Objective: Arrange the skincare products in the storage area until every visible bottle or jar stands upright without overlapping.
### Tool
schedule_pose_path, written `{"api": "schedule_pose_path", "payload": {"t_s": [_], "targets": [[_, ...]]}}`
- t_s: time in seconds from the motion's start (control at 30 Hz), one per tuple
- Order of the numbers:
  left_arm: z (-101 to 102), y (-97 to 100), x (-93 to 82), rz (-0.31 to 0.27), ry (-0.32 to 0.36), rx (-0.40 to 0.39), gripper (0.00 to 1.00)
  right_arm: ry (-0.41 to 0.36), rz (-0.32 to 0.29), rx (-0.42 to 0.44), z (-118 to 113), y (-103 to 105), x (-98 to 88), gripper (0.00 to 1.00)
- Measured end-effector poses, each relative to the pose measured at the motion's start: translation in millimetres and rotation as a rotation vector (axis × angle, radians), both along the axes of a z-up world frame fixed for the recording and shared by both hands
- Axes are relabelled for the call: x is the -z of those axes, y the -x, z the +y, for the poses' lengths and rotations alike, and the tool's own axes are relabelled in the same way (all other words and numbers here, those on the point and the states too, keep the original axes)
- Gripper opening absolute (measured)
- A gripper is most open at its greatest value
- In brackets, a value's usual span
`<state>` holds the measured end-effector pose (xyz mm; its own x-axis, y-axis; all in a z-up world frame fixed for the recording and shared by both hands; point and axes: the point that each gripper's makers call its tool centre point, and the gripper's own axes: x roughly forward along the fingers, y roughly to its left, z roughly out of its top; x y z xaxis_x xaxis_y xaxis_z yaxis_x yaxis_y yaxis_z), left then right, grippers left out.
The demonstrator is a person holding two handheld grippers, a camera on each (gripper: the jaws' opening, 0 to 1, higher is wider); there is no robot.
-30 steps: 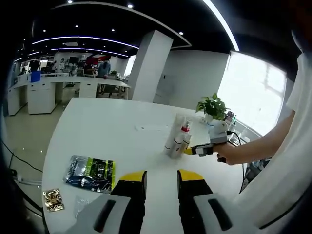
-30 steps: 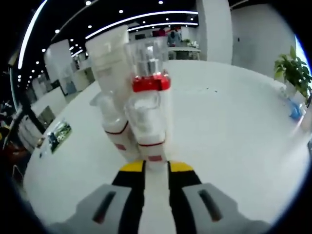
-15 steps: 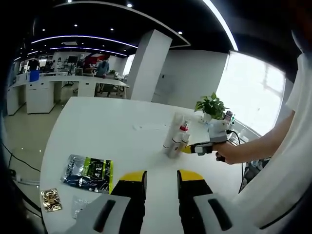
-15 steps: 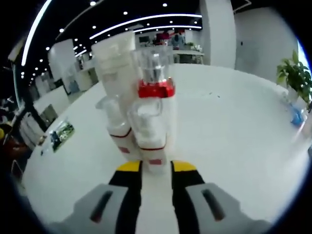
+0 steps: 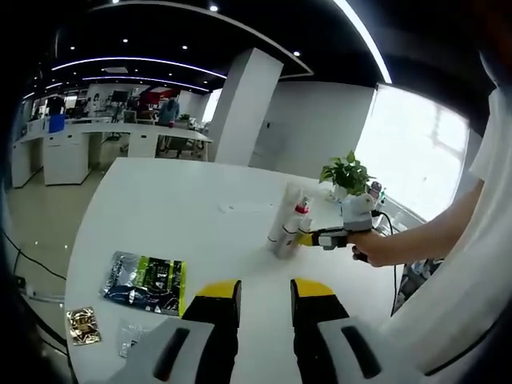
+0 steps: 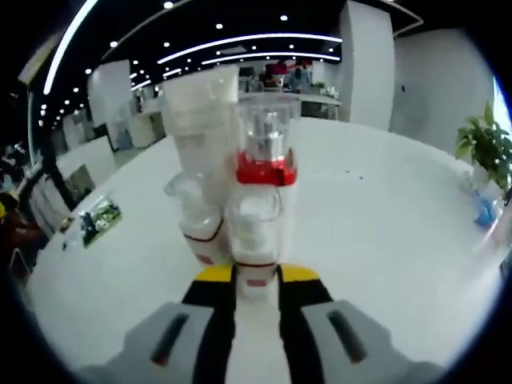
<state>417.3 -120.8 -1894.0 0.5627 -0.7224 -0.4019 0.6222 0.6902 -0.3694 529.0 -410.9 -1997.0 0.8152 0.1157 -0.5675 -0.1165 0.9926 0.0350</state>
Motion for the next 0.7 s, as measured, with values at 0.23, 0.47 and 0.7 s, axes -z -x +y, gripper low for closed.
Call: {"api": "schedule_pose_path", "payload": {"t_s": [0.23,0.47,0.7], "targets": [[-2.2,-0.2,-0.3,-0.001,0.006,0.008,0.25,0.023,0.012,0.061,-13.0,2.0,1.5,0.17],[-1.5,0.5,0.9,0.002,0.006,0.010,0.25,-0.032,0.038,0.088,-5.8,-0.2,7.6,0.18],[2.2,0.9,2.8,0.005,0.008,0.002,0.25,-0.043,0.071,0.078,-1.9,5.2,14.8,0.22]]}}
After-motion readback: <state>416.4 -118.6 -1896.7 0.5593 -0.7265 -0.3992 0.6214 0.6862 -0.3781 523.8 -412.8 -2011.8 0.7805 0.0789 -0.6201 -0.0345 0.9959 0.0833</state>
